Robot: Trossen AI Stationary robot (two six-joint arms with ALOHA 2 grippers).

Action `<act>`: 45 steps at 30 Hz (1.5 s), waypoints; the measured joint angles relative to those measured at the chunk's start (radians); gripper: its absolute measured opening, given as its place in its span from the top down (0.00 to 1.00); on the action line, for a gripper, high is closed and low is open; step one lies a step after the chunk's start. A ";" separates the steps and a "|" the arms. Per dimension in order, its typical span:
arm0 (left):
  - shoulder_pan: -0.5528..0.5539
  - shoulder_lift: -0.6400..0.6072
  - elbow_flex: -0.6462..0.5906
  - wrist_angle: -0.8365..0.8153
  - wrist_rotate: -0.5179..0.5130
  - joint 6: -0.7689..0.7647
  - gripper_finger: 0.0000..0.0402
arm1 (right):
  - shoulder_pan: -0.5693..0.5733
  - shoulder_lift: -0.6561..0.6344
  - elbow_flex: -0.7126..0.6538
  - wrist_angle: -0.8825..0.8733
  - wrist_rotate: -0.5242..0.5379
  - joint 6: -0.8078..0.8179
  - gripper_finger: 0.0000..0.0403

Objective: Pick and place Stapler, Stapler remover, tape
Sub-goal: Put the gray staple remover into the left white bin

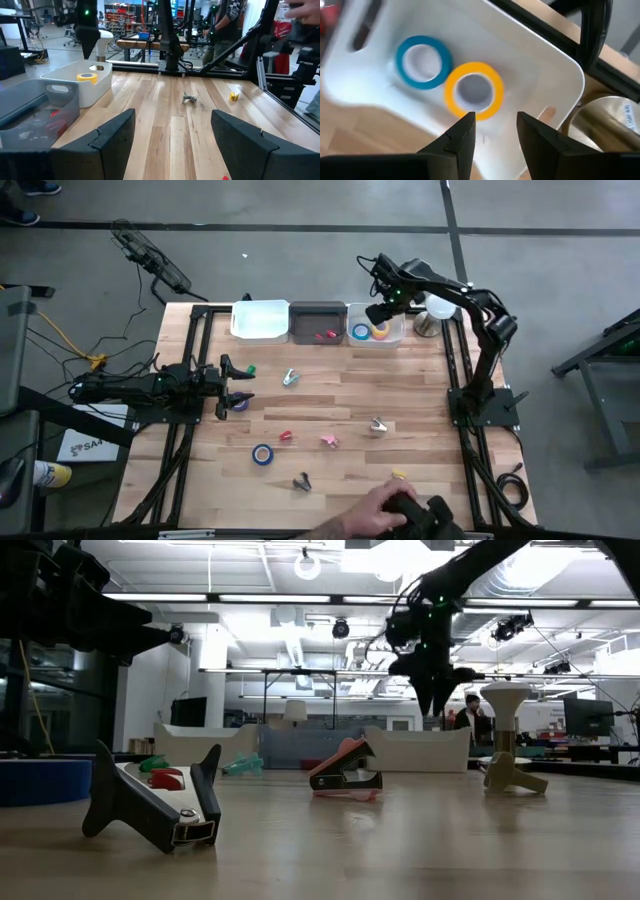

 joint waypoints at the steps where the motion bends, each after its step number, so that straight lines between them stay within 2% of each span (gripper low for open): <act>1: 0.000 0.000 0.000 0.000 0.000 0.000 0.36 | 0.008 -0.015 0.000 -0.005 -0.001 -0.015 0.66; 6: 0.000 0.000 0.000 0.000 0.000 0.000 0.36 | 0.057 -0.077 -0.001 -0.050 -0.037 -0.111 0.66; 9: 0.000 0.000 0.000 0.000 0.000 0.000 0.36 | 0.096 -0.135 -0.045 -0.037 -0.039 -0.152 0.66; 16: 0.000 0.000 0.000 0.000 0.000 0.000 0.36 | 0.214 -0.352 -0.304 0.083 -0.039 -0.166 0.66; 22: 0.000 0.000 0.000 0.000 0.000 0.000 0.36 | 0.334 -0.543 -0.501 0.144 -0.041 -0.109 0.66; 27: 0.000 0.000 0.000 0.000 0.000 0.000 0.36 | 0.435 -0.654 -0.640 0.218 -0.096 -0.071 0.63; 37: 0.000 0.000 0.000 0.000 0.000 0.000 0.36 | 0.643 -0.713 -0.842 0.418 -0.113 -0.025 0.41; 45: 0.000 0.000 0.000 0.000 0.000 0.000 0.36 | 0.825 -0.715 -0.978 0.648 -0.088 0.001 0.38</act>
